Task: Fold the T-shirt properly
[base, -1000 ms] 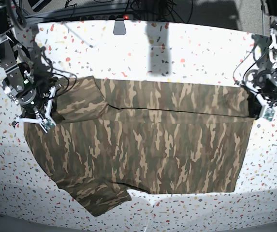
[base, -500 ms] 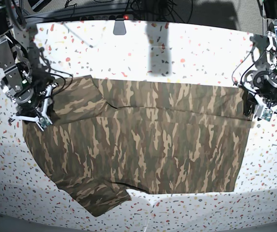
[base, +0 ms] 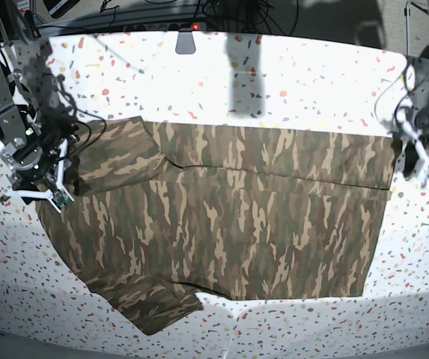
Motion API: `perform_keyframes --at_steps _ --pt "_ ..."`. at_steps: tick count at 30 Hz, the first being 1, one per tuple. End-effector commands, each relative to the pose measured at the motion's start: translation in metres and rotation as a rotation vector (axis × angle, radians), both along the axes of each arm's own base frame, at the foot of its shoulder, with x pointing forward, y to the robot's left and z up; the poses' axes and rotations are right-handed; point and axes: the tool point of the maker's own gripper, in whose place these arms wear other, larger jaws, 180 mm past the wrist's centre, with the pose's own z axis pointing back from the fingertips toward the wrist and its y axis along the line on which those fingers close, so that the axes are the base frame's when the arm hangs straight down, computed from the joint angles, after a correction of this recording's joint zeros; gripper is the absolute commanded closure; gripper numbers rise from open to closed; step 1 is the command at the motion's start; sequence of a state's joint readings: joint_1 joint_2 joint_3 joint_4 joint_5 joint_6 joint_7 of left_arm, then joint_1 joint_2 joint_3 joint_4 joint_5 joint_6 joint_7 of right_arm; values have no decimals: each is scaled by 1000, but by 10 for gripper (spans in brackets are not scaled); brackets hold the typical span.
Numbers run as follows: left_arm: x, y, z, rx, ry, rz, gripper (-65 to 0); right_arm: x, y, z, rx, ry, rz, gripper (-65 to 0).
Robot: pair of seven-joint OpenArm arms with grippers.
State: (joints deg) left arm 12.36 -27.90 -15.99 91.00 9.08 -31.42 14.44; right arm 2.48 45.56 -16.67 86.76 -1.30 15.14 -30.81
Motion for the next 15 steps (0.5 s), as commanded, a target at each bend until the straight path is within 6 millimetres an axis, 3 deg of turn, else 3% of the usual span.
perform_keyframes --at_steps 1,5,10,15 --pt "3 2 13 20 -31 -25 -230 6 -3 14 -13 -34 4 -280" --pt "-16 -2 4 116 24 -119 -230 -4 13 12 6 -28 43 -280" --pt "-35 -23 -26 275 140 -290 -230 -17 34 12 27 -22 88 -280" --pt "-38 -32 -34 311 146 -332 -230 -30 34 1 22 18 83 -280"
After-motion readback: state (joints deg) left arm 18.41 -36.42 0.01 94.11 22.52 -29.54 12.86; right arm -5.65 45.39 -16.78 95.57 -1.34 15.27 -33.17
